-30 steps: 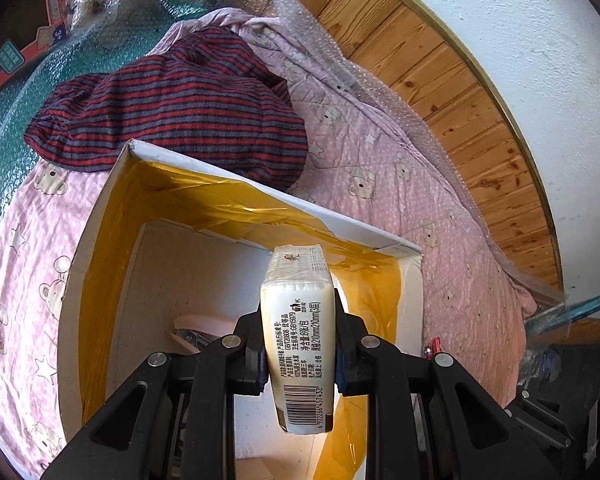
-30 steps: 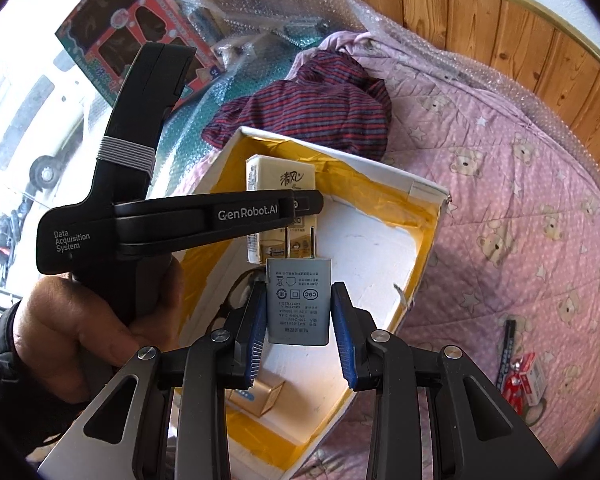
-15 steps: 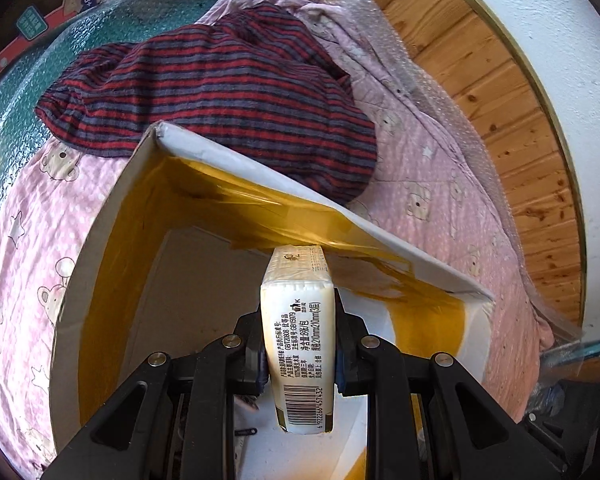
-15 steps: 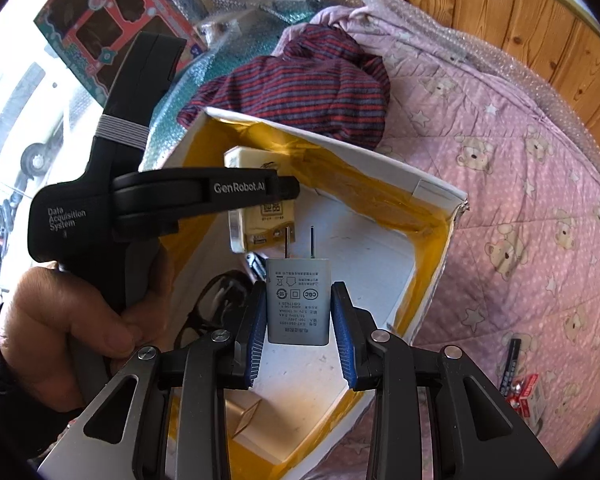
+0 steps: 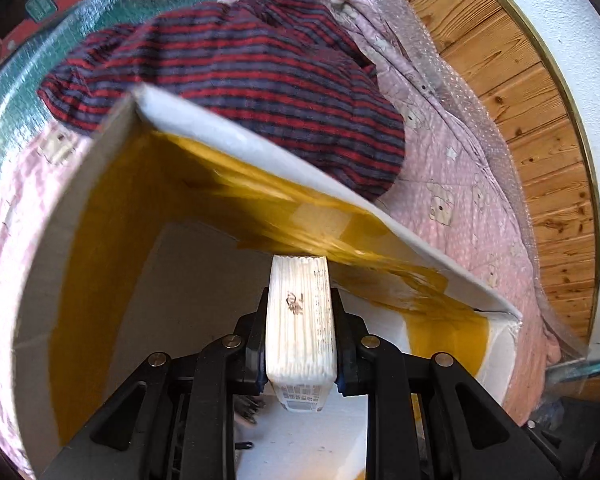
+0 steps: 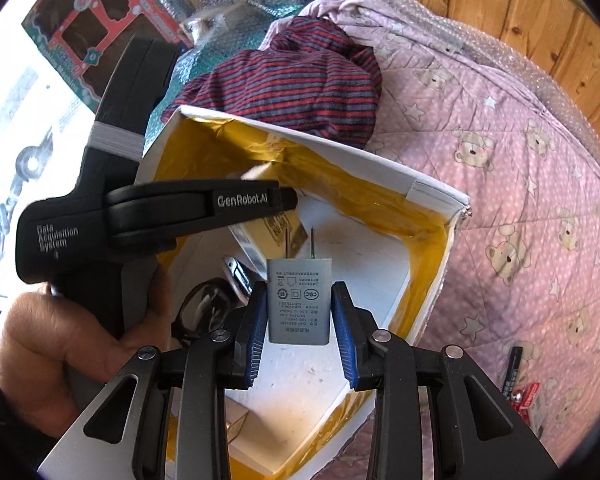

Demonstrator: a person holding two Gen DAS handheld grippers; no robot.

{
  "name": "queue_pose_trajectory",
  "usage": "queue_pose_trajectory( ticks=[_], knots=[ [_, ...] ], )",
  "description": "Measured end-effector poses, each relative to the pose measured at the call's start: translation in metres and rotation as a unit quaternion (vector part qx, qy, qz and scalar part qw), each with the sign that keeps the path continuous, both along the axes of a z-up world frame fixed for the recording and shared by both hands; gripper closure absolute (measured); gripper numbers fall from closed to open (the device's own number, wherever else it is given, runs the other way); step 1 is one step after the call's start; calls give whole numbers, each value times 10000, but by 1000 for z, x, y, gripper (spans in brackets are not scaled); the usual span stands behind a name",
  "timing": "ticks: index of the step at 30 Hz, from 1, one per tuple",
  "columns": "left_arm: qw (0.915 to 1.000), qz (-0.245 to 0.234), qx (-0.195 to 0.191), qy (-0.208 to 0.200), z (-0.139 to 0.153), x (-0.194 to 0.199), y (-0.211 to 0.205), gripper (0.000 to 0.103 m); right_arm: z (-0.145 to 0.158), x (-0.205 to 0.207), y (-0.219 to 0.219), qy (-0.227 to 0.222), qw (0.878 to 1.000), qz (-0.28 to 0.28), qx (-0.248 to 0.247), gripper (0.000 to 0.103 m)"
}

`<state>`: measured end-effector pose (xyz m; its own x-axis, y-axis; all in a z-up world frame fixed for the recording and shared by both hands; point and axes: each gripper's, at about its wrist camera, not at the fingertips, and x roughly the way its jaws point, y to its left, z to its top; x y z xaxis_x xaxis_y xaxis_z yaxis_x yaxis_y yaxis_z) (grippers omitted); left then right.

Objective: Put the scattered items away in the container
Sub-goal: 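Open both tools to release tissue pack and charger, then withdraw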

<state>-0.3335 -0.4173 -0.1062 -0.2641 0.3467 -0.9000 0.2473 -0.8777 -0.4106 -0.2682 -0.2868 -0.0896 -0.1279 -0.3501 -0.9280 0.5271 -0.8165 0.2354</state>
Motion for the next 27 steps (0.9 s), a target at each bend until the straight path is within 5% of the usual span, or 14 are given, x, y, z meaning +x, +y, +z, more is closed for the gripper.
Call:
queue_pose_trajectory(
  ticks=[19, 27],
  knots=[
    [9991, 91, -27, 409, 42, 27, -7, 75, 41, 63, 48, 119, 9981, -252, -545, 69],
    [9982, -91, -122, 578, 68, 68, 0, 75, 46, 95, 90, 58, 9947, -666, -785, 69]
  ],
)
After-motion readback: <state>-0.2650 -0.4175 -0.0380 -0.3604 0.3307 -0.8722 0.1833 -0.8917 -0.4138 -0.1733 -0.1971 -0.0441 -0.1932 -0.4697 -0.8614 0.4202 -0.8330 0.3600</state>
